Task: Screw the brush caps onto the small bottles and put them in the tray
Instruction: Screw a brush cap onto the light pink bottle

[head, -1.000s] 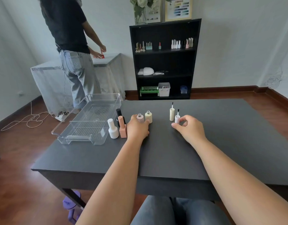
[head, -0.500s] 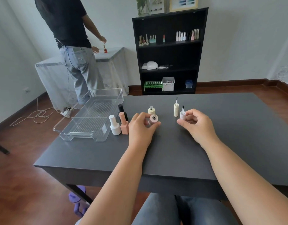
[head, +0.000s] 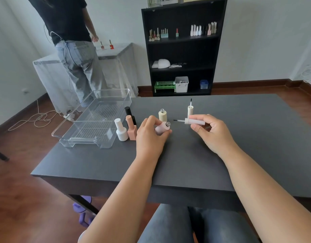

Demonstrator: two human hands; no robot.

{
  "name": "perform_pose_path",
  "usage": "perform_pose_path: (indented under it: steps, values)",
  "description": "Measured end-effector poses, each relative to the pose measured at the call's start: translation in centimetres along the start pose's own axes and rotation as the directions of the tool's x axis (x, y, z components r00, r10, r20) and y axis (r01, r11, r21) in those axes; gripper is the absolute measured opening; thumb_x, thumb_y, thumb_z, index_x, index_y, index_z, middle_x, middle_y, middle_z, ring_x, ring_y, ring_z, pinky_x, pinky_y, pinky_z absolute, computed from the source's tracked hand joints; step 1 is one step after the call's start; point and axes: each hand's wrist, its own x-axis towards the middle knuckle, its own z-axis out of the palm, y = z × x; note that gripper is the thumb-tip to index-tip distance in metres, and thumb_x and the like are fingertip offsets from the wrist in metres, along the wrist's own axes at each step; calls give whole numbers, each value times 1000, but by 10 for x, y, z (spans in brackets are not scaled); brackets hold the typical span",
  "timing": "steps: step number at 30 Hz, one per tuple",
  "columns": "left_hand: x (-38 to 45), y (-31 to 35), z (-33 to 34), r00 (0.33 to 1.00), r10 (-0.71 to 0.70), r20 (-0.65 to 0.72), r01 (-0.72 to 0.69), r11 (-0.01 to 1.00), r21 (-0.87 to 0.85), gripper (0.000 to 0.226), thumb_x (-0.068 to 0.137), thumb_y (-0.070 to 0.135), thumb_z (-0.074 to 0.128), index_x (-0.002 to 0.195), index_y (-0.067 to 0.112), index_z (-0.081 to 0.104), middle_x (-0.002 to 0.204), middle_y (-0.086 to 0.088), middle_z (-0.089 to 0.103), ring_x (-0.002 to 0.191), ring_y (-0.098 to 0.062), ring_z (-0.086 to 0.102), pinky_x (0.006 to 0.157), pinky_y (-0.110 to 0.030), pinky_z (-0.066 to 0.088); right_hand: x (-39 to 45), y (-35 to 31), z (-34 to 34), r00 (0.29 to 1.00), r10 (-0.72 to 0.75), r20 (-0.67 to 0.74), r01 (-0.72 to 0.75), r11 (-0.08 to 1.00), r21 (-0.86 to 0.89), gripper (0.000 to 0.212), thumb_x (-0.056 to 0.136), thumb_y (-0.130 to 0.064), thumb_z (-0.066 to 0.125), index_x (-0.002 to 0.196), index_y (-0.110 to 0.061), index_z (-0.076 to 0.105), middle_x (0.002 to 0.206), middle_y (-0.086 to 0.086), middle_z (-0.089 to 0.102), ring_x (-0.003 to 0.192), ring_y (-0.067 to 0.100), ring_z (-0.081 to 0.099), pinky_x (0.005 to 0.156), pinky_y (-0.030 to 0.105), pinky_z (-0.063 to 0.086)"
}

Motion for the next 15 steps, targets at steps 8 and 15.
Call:
perform_pose_path:
  steps: [8,15]
  values:
    - [2,0,0,1000,12,4,-12,1000,-12,24,69,15,79,84,19,60,89,4,56,81,-16,53,71,-27,44,-1,-2,1,999,-50,7,50,998,-33,28,87,-7,67,102,-31,70,87,-12,59,63,0,48,65,3,37]
    - [1,0,0,999,45,5,-45,999,-9,24,69,15,79,82,22,60,87,7,53,78,-13,50,69,-25,43,-3,-5,1,998,-58,34,60,997,-53,26,87,-5,67,103,-25,71,92,-6,61,67,-3,51,66,3,37]
